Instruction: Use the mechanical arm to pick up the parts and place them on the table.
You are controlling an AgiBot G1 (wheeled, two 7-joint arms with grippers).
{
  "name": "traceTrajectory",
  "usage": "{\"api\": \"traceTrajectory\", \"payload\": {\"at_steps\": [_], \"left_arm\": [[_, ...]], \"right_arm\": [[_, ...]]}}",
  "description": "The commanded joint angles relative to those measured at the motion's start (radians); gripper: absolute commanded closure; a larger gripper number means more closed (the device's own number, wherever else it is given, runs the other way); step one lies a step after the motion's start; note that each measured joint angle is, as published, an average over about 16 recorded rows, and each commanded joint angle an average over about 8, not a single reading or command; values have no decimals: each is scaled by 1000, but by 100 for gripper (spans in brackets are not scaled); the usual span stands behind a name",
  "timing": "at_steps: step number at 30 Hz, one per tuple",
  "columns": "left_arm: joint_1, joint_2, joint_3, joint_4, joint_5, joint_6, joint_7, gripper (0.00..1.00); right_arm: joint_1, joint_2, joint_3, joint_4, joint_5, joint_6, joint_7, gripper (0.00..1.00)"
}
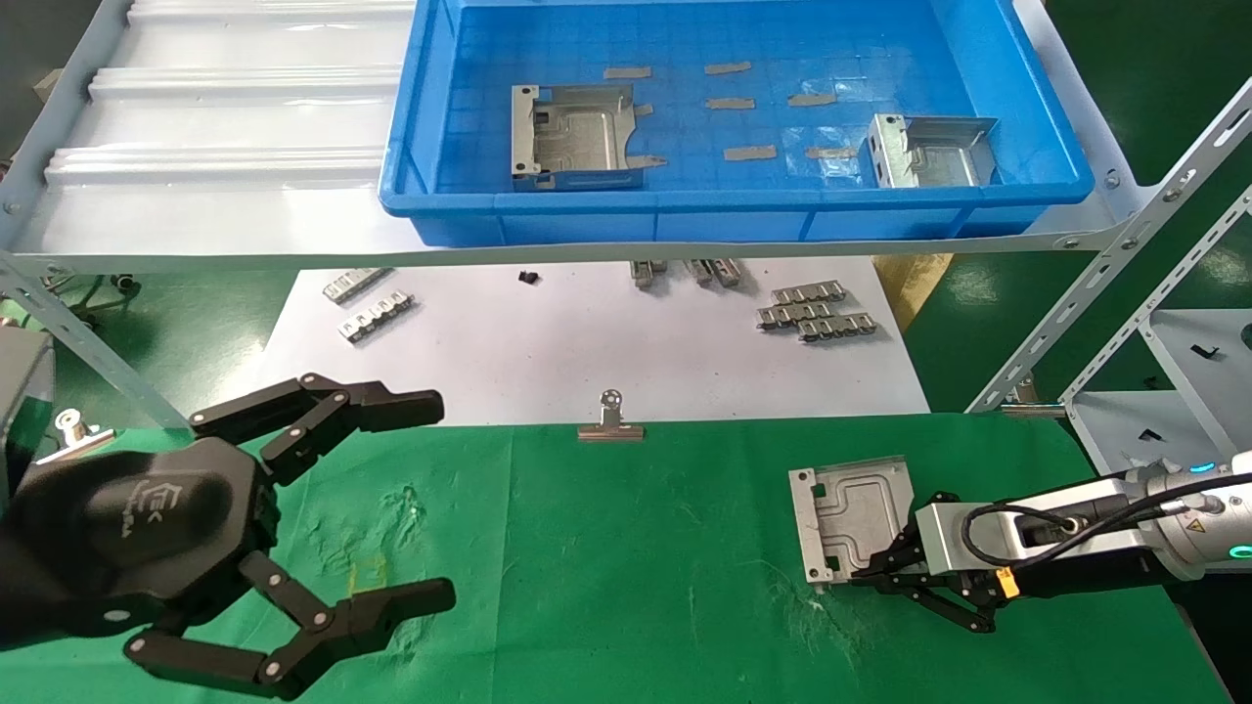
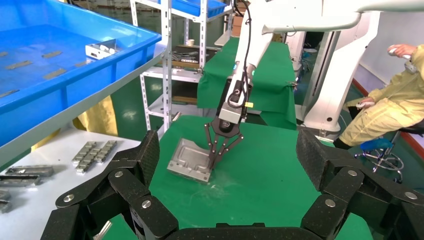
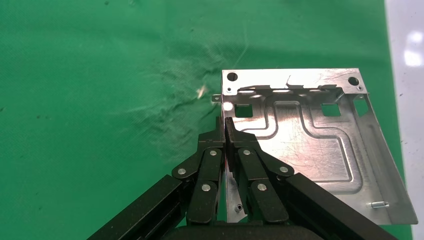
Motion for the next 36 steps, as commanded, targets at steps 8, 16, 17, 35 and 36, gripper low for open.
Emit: {"api": "traceTrajectory", "payload": {"at_steps": [8,16,17,35,36], "left_arm": [[0,0,0,0,0,0,0,0],[0,0,0,0,0,0,0,0],[0,0,0,0,0,0,0,0],[0,0,0,0,0,0,0,0],[0,0,0,0,0,0,0,0]], "right_arm": [[8,-30,-7,-77,-9,-23,-50,0],[36,-47,-9,-115,-19,-16,-87,0],[41,-47,-6,-118,-15,-22,-88,0],[-10,26,119,-62,292,-165,79,0],[-12,28,121,-59,298,-164,79,0]]}}
